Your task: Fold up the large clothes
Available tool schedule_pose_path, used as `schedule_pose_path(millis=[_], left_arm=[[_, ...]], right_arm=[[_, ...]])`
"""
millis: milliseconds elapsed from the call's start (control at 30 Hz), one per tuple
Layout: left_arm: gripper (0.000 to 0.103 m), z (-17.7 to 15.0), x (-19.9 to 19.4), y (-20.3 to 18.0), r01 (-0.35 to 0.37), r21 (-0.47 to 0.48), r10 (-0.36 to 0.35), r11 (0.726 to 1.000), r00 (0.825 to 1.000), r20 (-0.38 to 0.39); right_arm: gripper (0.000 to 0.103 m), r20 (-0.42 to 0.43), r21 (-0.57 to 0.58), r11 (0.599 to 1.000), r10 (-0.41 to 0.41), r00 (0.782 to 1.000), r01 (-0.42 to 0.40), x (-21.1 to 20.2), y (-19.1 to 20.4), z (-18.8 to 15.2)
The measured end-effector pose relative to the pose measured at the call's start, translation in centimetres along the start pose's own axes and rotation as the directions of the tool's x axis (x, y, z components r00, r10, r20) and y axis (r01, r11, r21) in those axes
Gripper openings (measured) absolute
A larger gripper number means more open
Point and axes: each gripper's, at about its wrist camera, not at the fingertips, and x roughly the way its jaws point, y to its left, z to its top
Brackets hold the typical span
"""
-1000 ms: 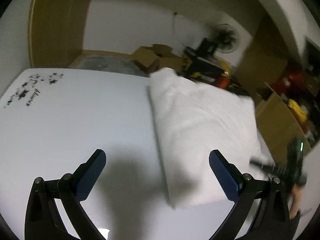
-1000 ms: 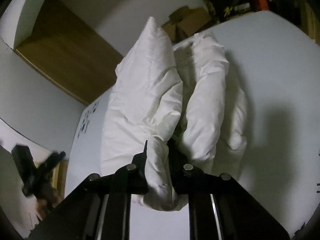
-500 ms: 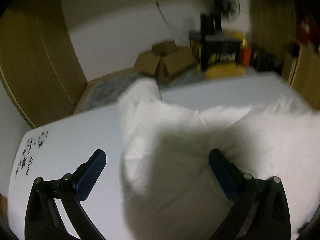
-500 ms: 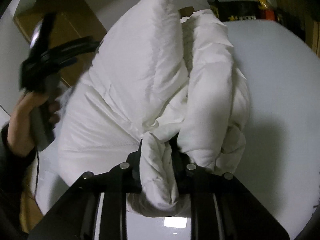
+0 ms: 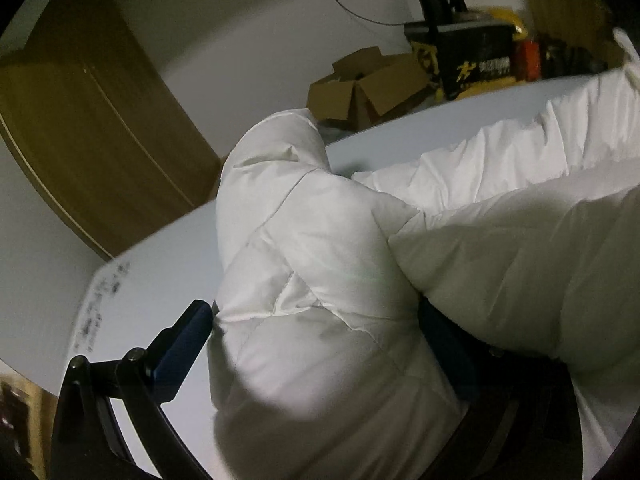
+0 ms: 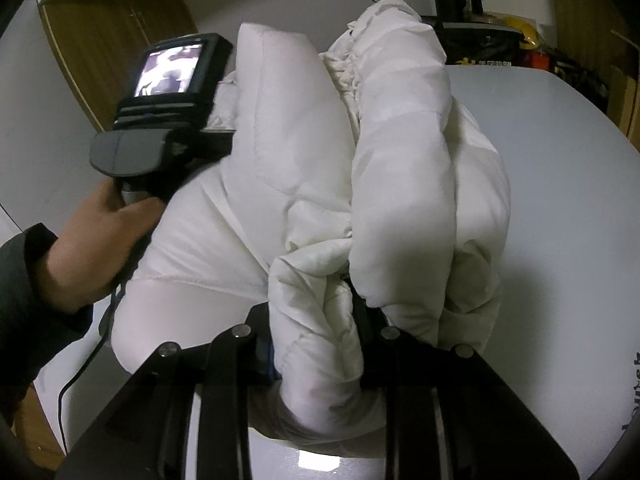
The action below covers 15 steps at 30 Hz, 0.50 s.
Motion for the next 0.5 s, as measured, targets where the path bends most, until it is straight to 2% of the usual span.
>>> schedule_pose_path(millis=[133,233,267,300,333,367,400,433,467,500], left_arm=[[0.103,-0.4,0.0,-0.8,-0.022,0.017,0.022,1.0,1.0,-0.006],[0.102,-0.3,-0.1,-0.3,0.016,0.001,-0.016,1.0,1.0,-0.013],[0.102,-0.3,-0.2,0.9,0.092,-0.041,-0.093,0.995,0.995,-0.026],[0.102,-0.4,-0.2,2.8,0.19,-0.106,-0.196,0.976,0.979,-0.05],[0.102,-0.4,-0.3,4.1,0.238,-0.148,-0.25,0.96,0.966,-0.066],[0.102,-0.3,-0.8,6.4,0.299,-0.227,-0.321,0.927,0.945,-0.065],[0.103,0.1,-1.8,8.9,0.337,-0.292,-0.359,0.895,0.933,-0.023],[0.103,0.5,-2.5,10.2,0.344,-0.311,-0.359,0.886,0.933,0.011],[0.103,1.4,-3.6,12.0,0.338,-0.333,-0.339,0.88,0.939,0.059],[0.103,2.3,-4.7,13.7,0.326,-0.36,-0.31,0.874,0.945,0.103]], right_arm=[[0.026,-0.003,0.0,1.0,-0.003,1.0,0.003,0.1,0.3,-0.5],[0.027,0.002,0.025,0.999,0.027,1.0,-0.027,-0.3,-0.8,-0.1],[0.028,0.003,0.037,0.998,0.048,0.999,-0.048,-0.9,-1.6,-0.2],[0.029,-0.007,0.052,0.997,0.058,0.998,-0.058,-1.7,-1.7,-0.2],[0.03,-0.015,0.068,0.995,0.068,0.998,-0.067,-2.8,-2.5,0.0],[0.036,-0.006,0.083,0.994,0.072,0.997,-0.071,-4.3,-2.6,0.1],[0.053,0.044,0.097,0.994,0.048,0.998,-0.052,-6.7,-2.5,0.4],[0.063,0.095,0.107,0.994,0.022,0.995,-0.032,-8.3,-2.3,0.8],[0.078,0.164,0.121,0.993,-0.005,0.986,-0.015,-10.5,-1.6,1.8],[0.08,0.206,0.12,0.992,0.0,0.979,-0.025,-11.9,-0.4,3.2]])
